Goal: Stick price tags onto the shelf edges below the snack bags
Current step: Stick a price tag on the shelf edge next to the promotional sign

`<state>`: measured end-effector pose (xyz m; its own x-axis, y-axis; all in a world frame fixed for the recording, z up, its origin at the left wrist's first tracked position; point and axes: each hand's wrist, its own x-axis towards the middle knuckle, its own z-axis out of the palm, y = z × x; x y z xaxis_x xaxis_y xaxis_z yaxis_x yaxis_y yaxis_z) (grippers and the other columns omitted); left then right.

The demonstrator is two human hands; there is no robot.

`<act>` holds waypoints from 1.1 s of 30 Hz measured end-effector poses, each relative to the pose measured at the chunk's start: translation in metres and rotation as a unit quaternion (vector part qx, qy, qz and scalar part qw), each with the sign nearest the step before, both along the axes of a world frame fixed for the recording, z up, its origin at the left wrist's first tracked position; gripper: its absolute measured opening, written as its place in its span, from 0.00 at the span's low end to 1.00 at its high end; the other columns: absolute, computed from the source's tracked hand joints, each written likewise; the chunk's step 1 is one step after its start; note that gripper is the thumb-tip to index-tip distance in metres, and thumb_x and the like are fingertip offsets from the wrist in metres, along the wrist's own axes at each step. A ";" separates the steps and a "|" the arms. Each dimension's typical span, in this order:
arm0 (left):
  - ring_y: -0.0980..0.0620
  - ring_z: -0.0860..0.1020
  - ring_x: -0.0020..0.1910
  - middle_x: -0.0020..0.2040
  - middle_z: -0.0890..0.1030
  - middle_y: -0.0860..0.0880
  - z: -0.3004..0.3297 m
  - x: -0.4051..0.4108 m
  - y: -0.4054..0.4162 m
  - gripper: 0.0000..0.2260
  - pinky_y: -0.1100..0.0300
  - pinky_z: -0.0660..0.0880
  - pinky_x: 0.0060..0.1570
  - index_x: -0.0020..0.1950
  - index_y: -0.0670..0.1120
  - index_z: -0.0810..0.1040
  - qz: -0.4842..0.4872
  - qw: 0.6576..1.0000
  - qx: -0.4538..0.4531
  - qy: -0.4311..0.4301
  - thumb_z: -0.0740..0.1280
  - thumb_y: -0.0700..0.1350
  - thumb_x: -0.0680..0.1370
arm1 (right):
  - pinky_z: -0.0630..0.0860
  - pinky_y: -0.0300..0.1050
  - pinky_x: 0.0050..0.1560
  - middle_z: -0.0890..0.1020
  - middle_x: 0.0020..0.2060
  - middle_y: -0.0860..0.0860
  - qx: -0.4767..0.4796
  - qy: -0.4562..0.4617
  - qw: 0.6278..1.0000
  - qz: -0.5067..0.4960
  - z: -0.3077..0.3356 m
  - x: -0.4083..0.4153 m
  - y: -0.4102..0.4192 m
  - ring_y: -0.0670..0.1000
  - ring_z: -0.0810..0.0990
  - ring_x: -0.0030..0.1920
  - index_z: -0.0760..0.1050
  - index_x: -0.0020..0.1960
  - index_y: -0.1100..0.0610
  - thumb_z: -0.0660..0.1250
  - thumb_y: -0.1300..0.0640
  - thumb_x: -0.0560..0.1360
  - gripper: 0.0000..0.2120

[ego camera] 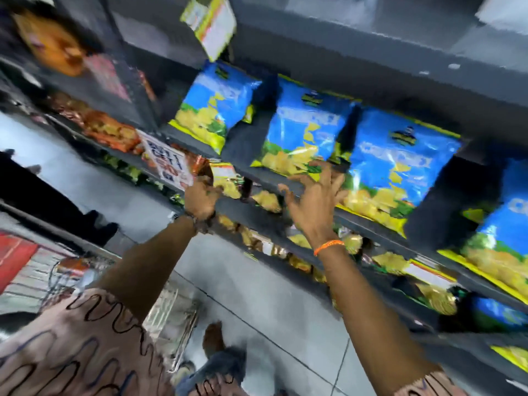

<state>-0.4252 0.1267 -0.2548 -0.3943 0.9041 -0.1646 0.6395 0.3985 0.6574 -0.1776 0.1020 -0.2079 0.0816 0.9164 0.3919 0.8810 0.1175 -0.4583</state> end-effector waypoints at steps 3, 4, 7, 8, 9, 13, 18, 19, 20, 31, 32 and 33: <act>0.37 0.73 0.70 0.70 0.75 0.36 -0.020 -0.056 0.033 0.24 0.47 0.68 0.72 0.74 0.39 0.69 -0.015 0.997 -0.046 -0.058 0.66 0.49 0.81 | 0.61 0.59 0.58 0.67 0.70 0.53 -0.068 -0.057 0.995 0.043 -0.017 -0.066 0.040 0.61 0.61 0.67 0.82 0.59 0.47 0.74 0.40 0.72 0.19; 0.38 0.72 0.72 0.72 0.74 0.38 -0.026 -0.069 0.043 0.25 0.48 0.67 0.73 0.76 0.40 0.69 -0.033 0.995 -0.050 -0.078 0.66 0.50 0.81 | 0.61 0.60 0.59 0.65 0.71 0.54 -0.091 -0.080 0.991 0.048 -0.023 -0.083 0.052 0.61 0.60 0.68 0.81 0.61 0.47 0.73 0.39 0.72 0.21; 0.42 0.72 0.72 0.72 0.74 0.41 -0.035 -0.084 0.068 0.25 0.54 0.68 0.68 0.76 0.40 0.68 -0.043 0.980 -0.043 -0.188 0.67 0.49 0.81 | 0.61 0.62 0.62 0.63 0.73 0.54 -0.138 -0.112 0.983 0.041 -0.035 -0.118 0.084 0.61 0.58 0.70 0.79 0.65 0.47 0.73 0.36 0.70 0.27; 0.47 0.75 0.69 0.69 0.78 0.44 -0.037 -0.087 0.078 0.23 0.54 0.69 0.64 0.74 0.41 0.69 -0.033 0.971 -0.037 -0.234 0.67 0.47 0.82 | 0.61 0.63 0.62 0.62 0.73 0.53 -0.153 -0.120 0.980 0.036 -0.038 -0.128 0.095 0.62 0.58 0.70 0.79 0.66 0.46 0.74 0.35 0.70 0.28; 0.54 0.78 0.64 0.63 0.82 0.49 -0.042 -0.089 0.087 0.18 0.54 0.68 0.63 0.71 0.42 0.72 -0.034 0.962 -0.031 -0.269 0.66 0.45 0.82 | 0.61 0.64 0.63 0.61 0.74 0.53 -0.167 -0.130 0.977 0.032 -0.041 -0.136 0.104 0.62 0.58 0.71 0.78 0.66 0.46 0.74 0.36 0.70 0.28; 0.48 0.73 0.69 0.70 0.76 0.44 -0.059 -0.090 0.119 0.20 0.55 0.68 0.72 0.73 0.37 0.72 -0.045 0.947 -0.037 -0.316 0.65 0.43 0.83 | 0.62 0.66 0.64 0.63 0.73 0.53 -0.175 -0.143 0.973 0.037 -0.049 -0.156 0.130 0.63 0.59 0.70 0.78 0.67 0.46 0.75 0.39 0.71 0.26; 0.53 0.77 0.47 0.50 0.79 0.43 -0.078 -0.091 0.138 0.09 0.77 0.72 0.37 0.55 0.32 0.81 0.001 0.948 0.033 -0.317 0.70 0.38 0.79 | 0.59 0.64 0.63 0.66 0.72 0.51 -0.157 -0.152 0.975 0.035 -0.052 -0.172 0.140 0.63 0.60 0.69 0.84 0.58 0.46 0.73 0.44 0.74 0.14; 0.56 0.79 0.43 0.49 0.80 0.42 -0.083 -0.093 0.140 0.11 0.76 0.72 0.37 0.55 0.29 0.81 0.005 0.946 0.043 -0.321 0.70 0.37 0.78 | 0.59 0.64 0.63 0.66 0.72 0.51 -0.152 -0.151 0.976 0.031 -0.053 -0.174 0.141 0.63 0.61 0.69 0.85 0.56 0.45 0.73 0.44 0.74 0.12; 0.58 0.80 0.41 0.49 0.81 0.40 -0.084 -0.094 0.140 0.12 0.74 0.74 0.39 0.54 0.27 0.81 0.004 0.945 0.053 -0.323 0.71 0.36 0.78 | 0.59 0.64 0.63 0.67 0.72 0.50 -0.150 -0.146 0.977 0.027 -0.052 -0.177 0.142 0.63 0.61 0.69 0.85 0.53 0.45 0.73 0.44 0.74 0.10; 0.73 0.71 0.54 0.49 0.84 0.50 -0.085 -0.106 0.140 0.20 0.52 0.67 0.65 0.51 0.42 0.84 0.010 0.985 0.107 -0.138 0.78 0.56 0.70 | 0.60 0.65 0.60 0.71 0.68 0.50 -0.126 -0.121 0.984 -0.037 -0.060 -0.194 0.140 0.64 0.64 0.66 0.85 0.43 0.48 0.74 0.51 0.70 0.03; 0.64 0.71 0.60 0.54 0.81 0.52 -0.083 -0.107 0.139 0.18 0.50 0.67 0.65 0.49 0.47 0.86 0.005 0.990 0.101 -0.096 0.77 0.59 0.69 | 0.60 0.65 0.60 0.71 0.68 0.50 -0.123 -0.116 0.984 -0.047 -0.061 -0.196 0.139 0.64 0.64 0.66 0.85 0.43 0.47 0.74 0.51 0.70 0.03; 0.55 0.71 0.64 0.57 0.78 0.52 -0.080 -0.107 0.138 0.16 0.49 0.68 0.64 0.47 0.50 0.87 0.000 0.994 0.088 -0.066 0.76 0.61 0.69 | 0.60 0.65 0.60 0.71 0.67 0.50 -0.121 -0.112 0.985 -0.057 -0.062 -0.197 0.138 0.63 0.64 0.65 0.85 0.43 0.47 0.74 0.51 0.70 0.04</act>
